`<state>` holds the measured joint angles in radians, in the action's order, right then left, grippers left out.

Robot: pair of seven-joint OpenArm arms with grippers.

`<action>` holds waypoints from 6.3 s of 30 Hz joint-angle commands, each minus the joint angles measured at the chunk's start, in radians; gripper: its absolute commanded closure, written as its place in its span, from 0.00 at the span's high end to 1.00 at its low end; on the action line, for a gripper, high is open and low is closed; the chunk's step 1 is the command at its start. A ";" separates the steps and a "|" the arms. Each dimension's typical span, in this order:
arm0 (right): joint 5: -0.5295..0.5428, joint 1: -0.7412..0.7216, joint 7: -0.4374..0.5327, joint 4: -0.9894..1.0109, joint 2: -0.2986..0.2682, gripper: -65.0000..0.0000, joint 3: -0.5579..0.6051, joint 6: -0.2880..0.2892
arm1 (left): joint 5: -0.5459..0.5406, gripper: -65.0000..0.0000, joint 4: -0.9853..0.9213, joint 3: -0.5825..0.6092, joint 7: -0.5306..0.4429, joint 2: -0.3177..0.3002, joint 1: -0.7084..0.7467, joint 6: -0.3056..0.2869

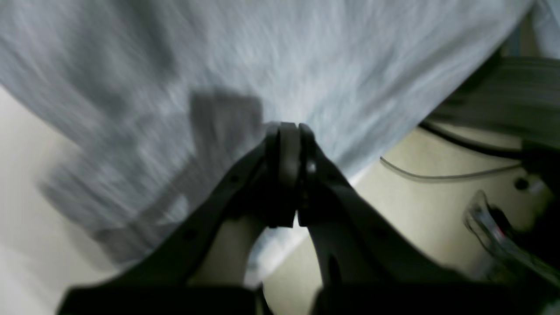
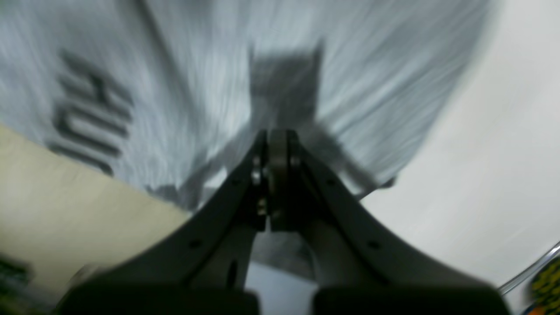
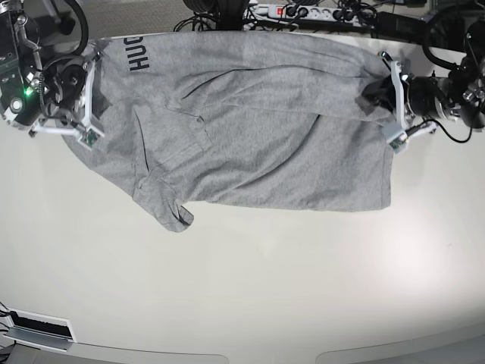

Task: Layout the t-shirt on the table in an organized manner, then fold the t-shirt properly
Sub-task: 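Release the left gripper and move it to the shirt's hem corner, then grasp the hem edge with both grippers and fold it over the collar half, then lower the folded edge and open both grippers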

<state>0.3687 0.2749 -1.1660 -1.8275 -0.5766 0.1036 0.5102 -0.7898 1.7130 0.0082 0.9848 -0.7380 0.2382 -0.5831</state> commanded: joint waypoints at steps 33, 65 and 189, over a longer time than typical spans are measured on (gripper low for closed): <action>0.114 -0.008 0.204 -0.077 -0.053 0.47 -0.006 0.090 | 0.087 0.54 -1.145 -0.336 -0.309 0.222 -0.681 -0.080; -0.050 -0.294 0.370 0.270 0.114 0.65 -0.006 -0.236 | 0.193 0.00 -1.098 -0.102 -0.352 0.330 -0.671 -0.007; 1.074 -0.877 -0.230 1.049 0.014 0.66 -0.005 0.188 | -0.605 0.62 -1.098 -0.102 0.411 0.063 -0.779 -0.115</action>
<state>1.4281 -0.5701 -1.4033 -0.7635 -0.5388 0.1032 0.6926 -1.3769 0.6018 -0.0898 1.3930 -0.6533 -0.5156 -0.6926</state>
